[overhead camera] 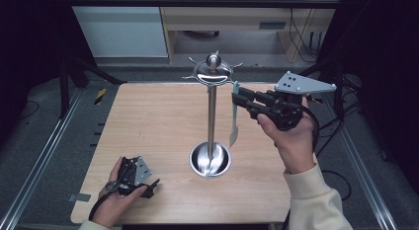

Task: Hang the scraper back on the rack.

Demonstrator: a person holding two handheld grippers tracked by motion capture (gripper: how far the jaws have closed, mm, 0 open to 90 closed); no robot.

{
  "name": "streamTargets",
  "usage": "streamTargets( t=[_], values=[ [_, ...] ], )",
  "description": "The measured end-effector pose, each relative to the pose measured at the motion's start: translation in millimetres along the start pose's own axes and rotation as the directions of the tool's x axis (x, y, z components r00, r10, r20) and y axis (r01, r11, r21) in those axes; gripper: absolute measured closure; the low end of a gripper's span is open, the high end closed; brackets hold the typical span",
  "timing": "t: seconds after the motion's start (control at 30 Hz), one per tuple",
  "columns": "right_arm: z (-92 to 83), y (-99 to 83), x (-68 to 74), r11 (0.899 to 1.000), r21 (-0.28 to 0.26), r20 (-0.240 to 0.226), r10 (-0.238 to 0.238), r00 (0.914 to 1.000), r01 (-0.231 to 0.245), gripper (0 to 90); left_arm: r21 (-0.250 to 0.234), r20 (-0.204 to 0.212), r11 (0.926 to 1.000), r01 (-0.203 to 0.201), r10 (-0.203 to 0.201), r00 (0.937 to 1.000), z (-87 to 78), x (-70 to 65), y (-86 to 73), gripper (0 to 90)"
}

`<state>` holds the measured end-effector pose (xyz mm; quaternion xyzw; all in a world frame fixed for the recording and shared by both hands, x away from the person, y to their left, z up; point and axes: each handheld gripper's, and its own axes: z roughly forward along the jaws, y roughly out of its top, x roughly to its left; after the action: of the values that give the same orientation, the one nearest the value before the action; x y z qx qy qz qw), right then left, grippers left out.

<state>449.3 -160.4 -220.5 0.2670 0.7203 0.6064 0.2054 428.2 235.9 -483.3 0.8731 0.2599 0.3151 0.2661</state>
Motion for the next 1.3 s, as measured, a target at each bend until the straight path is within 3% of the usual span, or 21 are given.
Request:
streamTargets(
  t=[0.33,0.47,0.6,0.73,0.9,1.13,1.3],
  values=[
    [-1.3,-0.1,-0.9,1.000,-0.003,0.005,0.006,1.0000,-0.006,70.8,0.002,0.004,1.0000,-0.001,0.001,1.0000,0.3,-0.4,0.2,3.2],
    [-4.0,-0.2,-1.6,1.000,-0.007,0.007,0.009,0.9999,-0.009,65.7,-0.001,0.003,1.0000,0.001,-0.001,1.0000,0.2,-0.6,0.5,3.2],
    [-9.1,-4.5,-3.2,1.000,0.001,0.038,0.015,0.9992,-0.015,57.4,-0.001,0.003,1.0000,-0.001,0.001,1.0000,0.3,-1.0,0.7,3.2],
    [-14.6,-14.8,-8.0,0.999,0.028,0.080,0.029,0.9963,-0.032,47.6,-0.002,-0.002,1.0000,-0.001,0.001,1.0000,-0.4,-0.1,0.2,3.1],
    [-21.6,-30.7,-11.0,0.998,0.062,0.136,0.012,0.9907,-0.021,38.2,-0.005,-0.005,1.0000,0.007,-0.007,1.0000,-0.6,0.4,0.2,3.1],
    [-26.6,-55.9,-12.0,0.992,0.124,0.184,-0.006,0.9829,-0.017,31.4,-0.003,-0.003,1.0000,0.004,-0.004,1.0000,-0.5,-0.1,0.2,3.1],
    [-27.7,-77.9,-14.7,0.988,0.147,0.202,0.009,0.9794,-0.039,28.6,-0.006,-0.007,1.0000,0.007,-0.008,0.9999,-0.5,0.3,0.2,3.1]
  ],
)
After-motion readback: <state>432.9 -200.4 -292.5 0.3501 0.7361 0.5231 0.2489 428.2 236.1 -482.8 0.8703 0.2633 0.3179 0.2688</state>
